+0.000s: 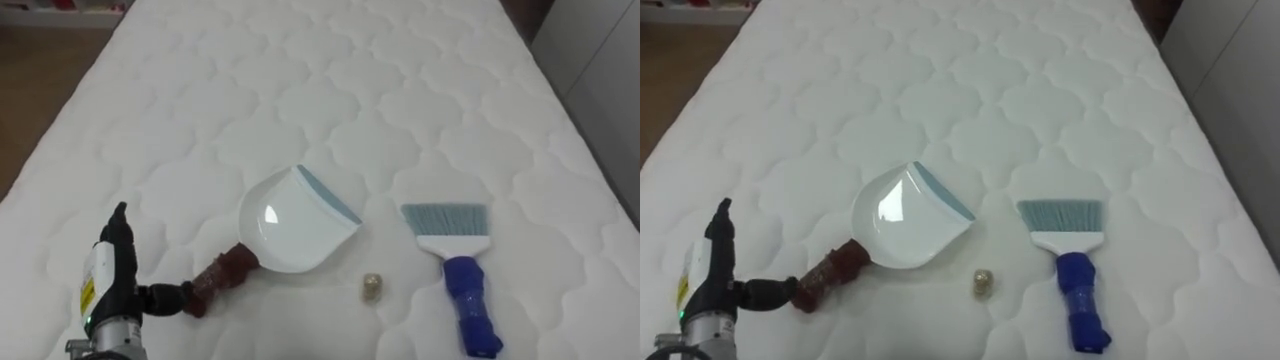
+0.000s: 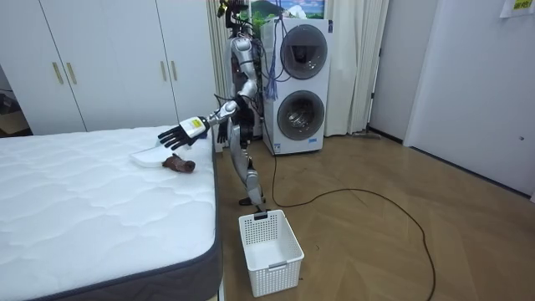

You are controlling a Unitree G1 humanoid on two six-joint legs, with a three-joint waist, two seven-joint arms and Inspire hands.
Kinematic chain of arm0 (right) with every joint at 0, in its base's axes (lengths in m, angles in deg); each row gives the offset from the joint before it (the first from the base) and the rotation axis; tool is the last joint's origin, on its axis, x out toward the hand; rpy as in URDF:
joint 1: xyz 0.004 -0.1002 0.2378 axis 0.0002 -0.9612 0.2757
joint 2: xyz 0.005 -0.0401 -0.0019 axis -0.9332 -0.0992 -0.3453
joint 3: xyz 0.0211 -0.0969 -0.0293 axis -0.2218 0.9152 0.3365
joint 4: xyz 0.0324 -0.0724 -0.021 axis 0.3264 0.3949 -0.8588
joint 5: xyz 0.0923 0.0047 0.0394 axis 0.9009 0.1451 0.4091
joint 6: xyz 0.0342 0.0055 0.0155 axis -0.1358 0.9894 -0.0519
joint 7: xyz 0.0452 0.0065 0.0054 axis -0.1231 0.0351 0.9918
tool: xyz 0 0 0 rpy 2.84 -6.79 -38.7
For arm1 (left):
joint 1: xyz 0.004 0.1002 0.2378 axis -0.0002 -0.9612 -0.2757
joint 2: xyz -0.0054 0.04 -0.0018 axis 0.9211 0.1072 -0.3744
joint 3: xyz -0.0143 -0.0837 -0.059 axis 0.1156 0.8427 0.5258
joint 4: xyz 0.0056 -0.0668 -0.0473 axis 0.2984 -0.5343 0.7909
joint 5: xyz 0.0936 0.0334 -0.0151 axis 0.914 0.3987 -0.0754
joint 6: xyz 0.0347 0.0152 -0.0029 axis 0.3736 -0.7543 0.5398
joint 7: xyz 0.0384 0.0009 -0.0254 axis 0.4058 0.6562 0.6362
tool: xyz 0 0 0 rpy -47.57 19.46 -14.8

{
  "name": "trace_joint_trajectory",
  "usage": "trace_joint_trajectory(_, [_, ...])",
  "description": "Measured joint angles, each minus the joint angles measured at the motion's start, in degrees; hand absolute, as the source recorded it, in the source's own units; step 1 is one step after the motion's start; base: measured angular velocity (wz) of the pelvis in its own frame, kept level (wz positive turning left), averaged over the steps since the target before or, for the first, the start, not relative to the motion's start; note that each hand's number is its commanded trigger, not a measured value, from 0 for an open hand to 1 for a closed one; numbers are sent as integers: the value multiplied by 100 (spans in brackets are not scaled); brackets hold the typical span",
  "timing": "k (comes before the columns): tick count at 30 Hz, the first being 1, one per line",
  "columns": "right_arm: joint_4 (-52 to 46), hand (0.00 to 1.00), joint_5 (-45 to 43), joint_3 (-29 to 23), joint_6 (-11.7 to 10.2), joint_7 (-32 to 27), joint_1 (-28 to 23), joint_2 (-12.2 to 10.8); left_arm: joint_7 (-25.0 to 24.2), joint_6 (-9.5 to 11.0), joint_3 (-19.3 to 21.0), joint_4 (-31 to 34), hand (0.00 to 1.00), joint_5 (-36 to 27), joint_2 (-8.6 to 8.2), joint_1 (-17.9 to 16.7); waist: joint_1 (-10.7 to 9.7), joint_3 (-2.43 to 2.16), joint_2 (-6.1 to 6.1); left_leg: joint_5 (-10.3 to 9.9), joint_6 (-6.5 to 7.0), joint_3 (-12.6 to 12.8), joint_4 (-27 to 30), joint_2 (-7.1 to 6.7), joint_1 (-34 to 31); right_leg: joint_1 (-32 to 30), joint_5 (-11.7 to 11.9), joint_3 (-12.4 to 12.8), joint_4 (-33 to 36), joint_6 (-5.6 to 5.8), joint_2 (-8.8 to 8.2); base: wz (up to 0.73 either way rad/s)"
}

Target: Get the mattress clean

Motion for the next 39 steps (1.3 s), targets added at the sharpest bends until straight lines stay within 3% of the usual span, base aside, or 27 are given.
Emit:
trace_joint_trajectory(10, [75, 0, 254, 50, 51, -73, 175, 28, -81, -115, -195, -971, 0, -9, 23, 570, -238, 8, 76, 0, 0, -74, 204, -1, -386, -262, 35, -81, 38, -18, -15, 6])
trace_joint_trajectory(15, [293, 0, 670, 118, 59, -131, 380, 84, -217, -117, -598, -1409, 0, -9, 35, 1015, -280, 33, 136, 1, 0, -112, 314, 2, -688, -536, 58, -139, 143, -31, -20, 6])
trace_joint_trajectory(24, [509, 0, 1050, 126, 46, -133, 560, 135, -402, -130, -604, -1664, 0, -4, 62, 1411, -389, 44, 188, 31, -5, -116, 436, 4, -1064, -976, 50, -173, 348, -36, -88, 0])
trace_joint_trajectory(29, [545, 0, 1063, 172, 37, -198, 615, 140, -409, -117, -603, -1735, 0, 10, 120, 1741, -394, 99, 213, 31, -4, -76, 489, 11, -1171, -1181, 26, -158, 582, -36, -107, -3])
trace_joint_trajectory(37, [535, 0, 1117, 415, -3, -333, 702, 147, -406, -85, -640, -1780, 0, -4, 243, 1914, -468, 112, 220, 30, -2, 20, 669, 12, -1487, -1487, 7, -146, 730, -44, -127, -3])
trace_joint_trajectory(39, [523, 0, 1118, 488, -10, -370, 772, 154, -381, -37, -640, -1895, 0, -3, 259, 1989, -483, 137, 245, 30, -2, 14, 781, 11, -1676, -1680, -10, -160, 875, -68, -164, 2])
